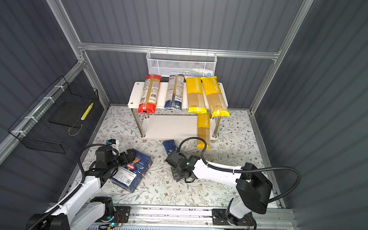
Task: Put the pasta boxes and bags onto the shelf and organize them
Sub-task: 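Lift the Barilla box and tilt it upright with the right gripper, then carry the upright Barilla box toward the shelf beside the yellow bag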
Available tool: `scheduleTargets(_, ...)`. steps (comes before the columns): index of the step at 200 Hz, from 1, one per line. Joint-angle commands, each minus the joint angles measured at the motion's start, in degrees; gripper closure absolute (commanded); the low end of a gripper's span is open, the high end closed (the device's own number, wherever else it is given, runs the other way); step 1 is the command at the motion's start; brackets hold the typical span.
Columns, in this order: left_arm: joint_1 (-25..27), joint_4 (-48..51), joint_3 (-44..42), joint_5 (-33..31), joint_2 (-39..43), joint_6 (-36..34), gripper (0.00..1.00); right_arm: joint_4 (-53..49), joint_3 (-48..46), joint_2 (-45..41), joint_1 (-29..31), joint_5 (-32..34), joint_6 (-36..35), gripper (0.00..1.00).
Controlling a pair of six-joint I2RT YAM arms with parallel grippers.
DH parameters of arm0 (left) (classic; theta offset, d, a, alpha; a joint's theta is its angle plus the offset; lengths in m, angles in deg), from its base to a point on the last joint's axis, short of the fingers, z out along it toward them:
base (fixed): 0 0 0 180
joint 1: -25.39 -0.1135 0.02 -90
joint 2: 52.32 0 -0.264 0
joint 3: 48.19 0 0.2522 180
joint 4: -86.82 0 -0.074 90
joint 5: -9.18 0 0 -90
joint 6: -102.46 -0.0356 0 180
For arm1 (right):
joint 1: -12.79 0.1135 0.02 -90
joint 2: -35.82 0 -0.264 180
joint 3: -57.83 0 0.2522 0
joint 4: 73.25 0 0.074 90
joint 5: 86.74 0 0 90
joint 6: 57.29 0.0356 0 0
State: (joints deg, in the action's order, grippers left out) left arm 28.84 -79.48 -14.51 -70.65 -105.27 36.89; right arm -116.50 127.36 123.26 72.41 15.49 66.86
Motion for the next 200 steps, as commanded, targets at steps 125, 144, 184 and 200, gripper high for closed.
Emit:
scheduleTargets(125,0.3,0.8,-1.2,2.1,0.5,0.0,0.01,10.8,-1.8,-12.6,-5.7,8.2,-0.7,0.67)
scheduleTargets(144,0.3,0.8,-1.3,2.0,0.6,0.1,0.01,11.6,-1.6,-12.8,-7.7,8.1,-1.0,0.67)
scheduleTargets(184,0.3,0.8,-1.2,1.9,0.4,0.1,0.01,13.4,-0.3,-11.2,-11.7,6.5,-1.4,0.67)
scheduleTargets(200,0.3,0.9,-1.1,2.0,0.3,0.1,0.01,14.2,0.6,-9.7,-13.0,5.9,-1.9,0.67)
